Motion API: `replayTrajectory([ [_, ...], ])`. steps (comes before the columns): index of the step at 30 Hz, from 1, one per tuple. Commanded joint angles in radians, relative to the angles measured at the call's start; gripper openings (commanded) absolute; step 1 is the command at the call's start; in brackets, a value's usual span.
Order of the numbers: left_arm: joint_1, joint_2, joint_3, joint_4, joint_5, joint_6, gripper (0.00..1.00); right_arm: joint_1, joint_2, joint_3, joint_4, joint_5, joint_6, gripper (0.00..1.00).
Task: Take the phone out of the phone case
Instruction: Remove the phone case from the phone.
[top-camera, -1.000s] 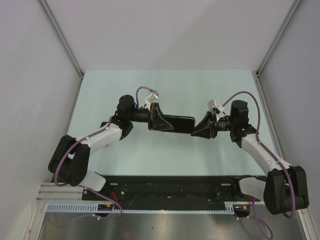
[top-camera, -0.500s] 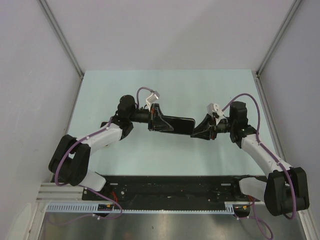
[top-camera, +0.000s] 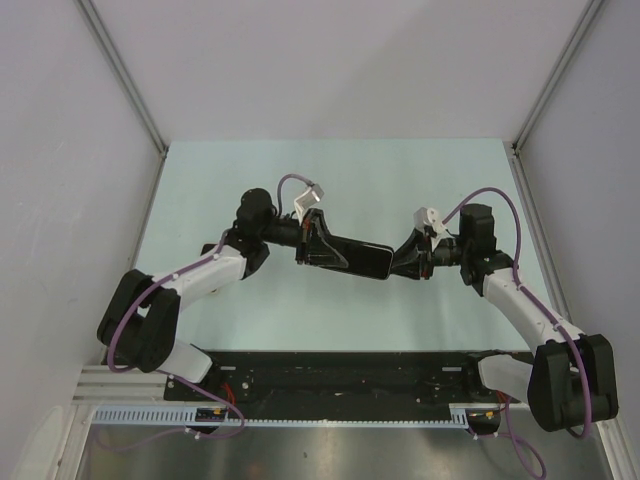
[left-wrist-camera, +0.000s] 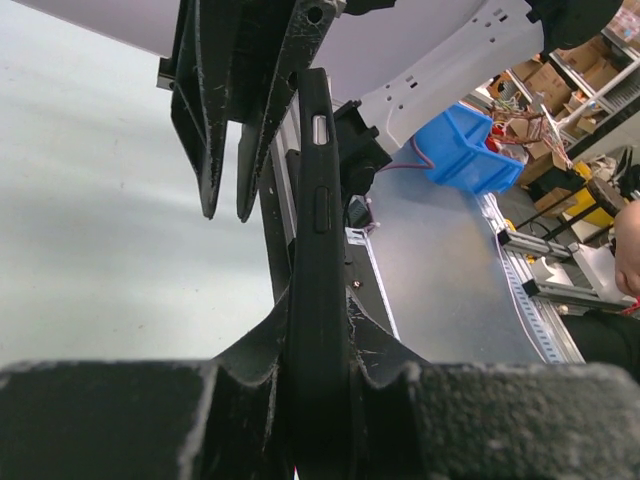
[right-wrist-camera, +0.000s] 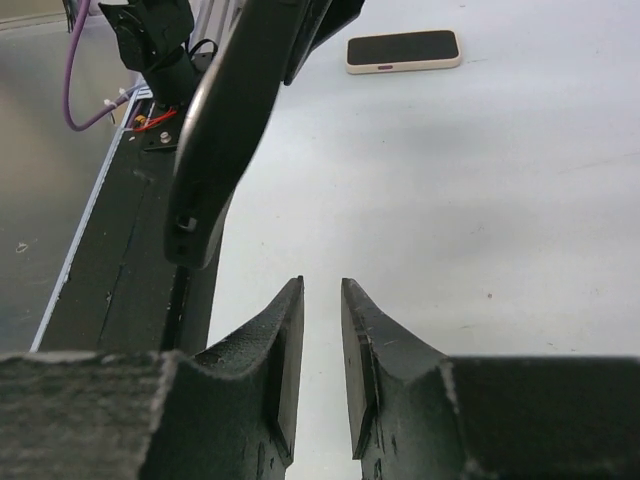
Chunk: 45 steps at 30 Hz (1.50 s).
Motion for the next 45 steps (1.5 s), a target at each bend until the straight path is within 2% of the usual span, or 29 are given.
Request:
replayTrajectory([
  [1, -0.008, -0.034, 0.048, 0.068, 0.039, -0.017, 0.0, -0.008, -0.008, 0.007, 0.008, -0.038, -0.012, 0.27],
  [6, -0.001, -0.038, 0.042, 0.068, -0.014, -0.011, 0.0, -0.021, -0.019, 0.007, -0.032, -0.11, -0.032, 0.33],
  [11, 0.017, -0.032, 0.037, 0.068, -0.062, -0.009, 0.0, -0.023, -0.036, 0.007, -0.06, -0.166, -0.052, 0.45],
  [17, 0.018, -0.017, 0.036, 0.07, -0.073, -0.009, 0.0, -0.031, -0.031, 0.007, -0.038, -0.167, -0.03, 0.48],
  [23, 0.018, -0.012, 0.031, 0.07, -0.074, -0.003, 0.0, -0.031, -0.031, 0.007, -0.007, -0.134, 0.02, 0.48],
  [29, 0.015, 0.0, 0.03, 0.07, -0.076, 0.0, 0.0, -0.031, -0.014, 0.007, 0.121, -0.086, 0.154, 0.47],
  [45, 0.015, -0.005, 0.028, 0.068, -0.065, 0.005, 0.0, -0.037, -0.011, 0.007, 0.155, -0.042, 0.188, 0.46],
])
